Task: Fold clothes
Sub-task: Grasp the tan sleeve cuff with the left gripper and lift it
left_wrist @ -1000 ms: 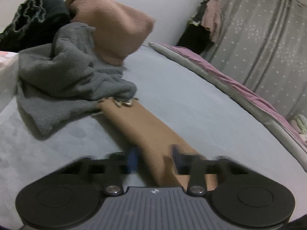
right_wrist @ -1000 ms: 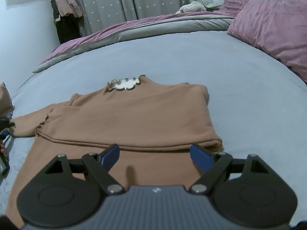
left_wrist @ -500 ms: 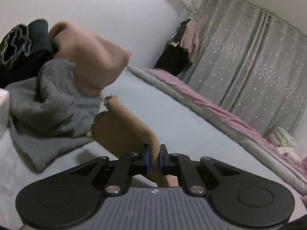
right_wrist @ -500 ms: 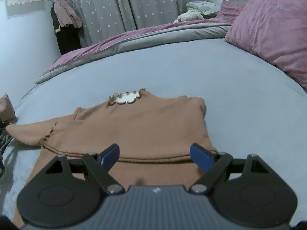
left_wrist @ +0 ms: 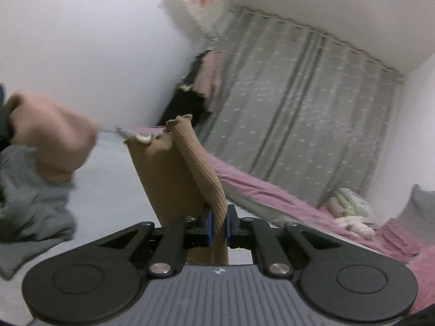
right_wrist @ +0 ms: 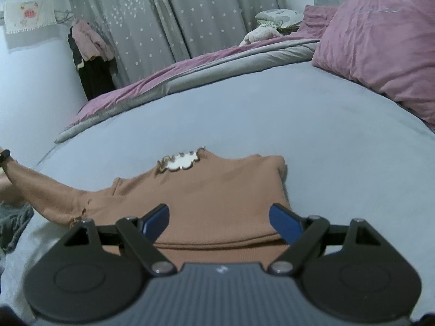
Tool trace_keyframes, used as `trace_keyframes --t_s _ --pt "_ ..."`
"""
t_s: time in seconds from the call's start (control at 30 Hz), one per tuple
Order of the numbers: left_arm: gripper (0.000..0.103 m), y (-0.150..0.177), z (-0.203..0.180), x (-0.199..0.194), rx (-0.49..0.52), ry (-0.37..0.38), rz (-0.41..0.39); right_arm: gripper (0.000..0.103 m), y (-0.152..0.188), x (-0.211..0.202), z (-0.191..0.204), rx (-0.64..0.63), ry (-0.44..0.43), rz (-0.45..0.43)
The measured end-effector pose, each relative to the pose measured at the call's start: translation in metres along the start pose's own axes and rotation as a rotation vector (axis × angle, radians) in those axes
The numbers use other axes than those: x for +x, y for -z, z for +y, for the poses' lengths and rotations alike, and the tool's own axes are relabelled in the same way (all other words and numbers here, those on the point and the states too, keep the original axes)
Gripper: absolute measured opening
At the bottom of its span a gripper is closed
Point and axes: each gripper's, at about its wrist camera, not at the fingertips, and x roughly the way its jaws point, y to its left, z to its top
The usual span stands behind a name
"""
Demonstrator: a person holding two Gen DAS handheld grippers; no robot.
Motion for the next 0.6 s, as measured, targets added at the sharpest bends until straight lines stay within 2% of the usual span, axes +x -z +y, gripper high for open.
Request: trace_keyframes --t_s 0.3,0.6 --pt "0.008 0.003 -0.076 -0.015 0.055 0.173 0.037 0.085 -0.005 -0.006 -0.007 0.041 -0.014 -0.020" --pt "0.008 0.039 -0.142 -0.030 0.124 0.315 0.134 0.085 -0.009 -0.009 -0.015 0.077 -0.015 -0.036"
